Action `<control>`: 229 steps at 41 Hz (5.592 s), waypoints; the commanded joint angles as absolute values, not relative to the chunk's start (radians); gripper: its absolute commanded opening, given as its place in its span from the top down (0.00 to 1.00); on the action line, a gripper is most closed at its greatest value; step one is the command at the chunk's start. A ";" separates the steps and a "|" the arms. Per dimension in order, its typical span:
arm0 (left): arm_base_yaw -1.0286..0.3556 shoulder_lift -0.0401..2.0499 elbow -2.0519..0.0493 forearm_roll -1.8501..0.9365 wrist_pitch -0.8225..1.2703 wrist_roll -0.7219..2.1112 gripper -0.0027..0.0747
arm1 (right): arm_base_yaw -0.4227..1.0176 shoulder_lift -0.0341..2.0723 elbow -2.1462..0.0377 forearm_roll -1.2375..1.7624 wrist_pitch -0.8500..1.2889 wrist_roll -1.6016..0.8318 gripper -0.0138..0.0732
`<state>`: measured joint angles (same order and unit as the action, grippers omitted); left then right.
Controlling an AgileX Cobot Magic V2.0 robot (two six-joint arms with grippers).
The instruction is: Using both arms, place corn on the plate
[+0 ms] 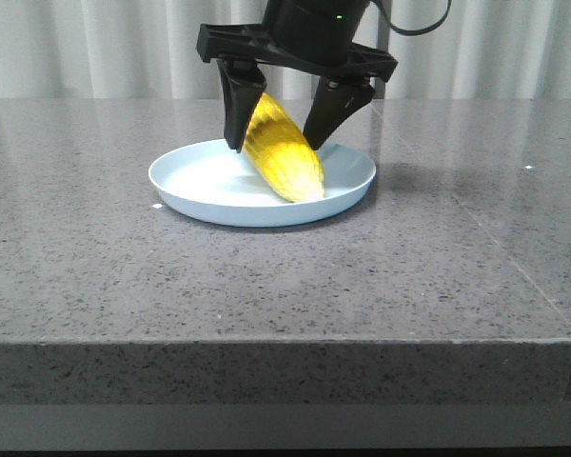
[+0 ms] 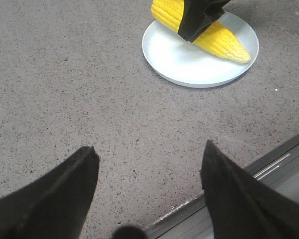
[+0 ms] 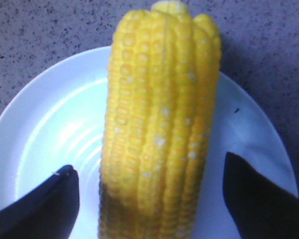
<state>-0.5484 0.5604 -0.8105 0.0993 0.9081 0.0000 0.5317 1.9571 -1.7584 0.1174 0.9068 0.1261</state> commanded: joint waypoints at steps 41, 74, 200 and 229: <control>-0.552 0.564 -0.835 0.097 0.846 -0.014 0.40 | 0.529 1.075 -1.199 0.079 0.820 -0.118 0.13; -0.552 0.564 -0.835 0.097 0.844 -0.014 0.40 | 0.529 0.514 -0.919 0.079 0.881 -0.114 0.18; -0.022 -0.025 0.032 0.035 -0.093 -0.014 0.99 | 0.528 0.516 -0.919 0.091 0.895 -0.114 0.92; -0.052 -0.023 0.032 0.035 -0.093 -0.014 0.99 | 0.528 0.516 -0.919 0.091 0.895 -0.114 0.92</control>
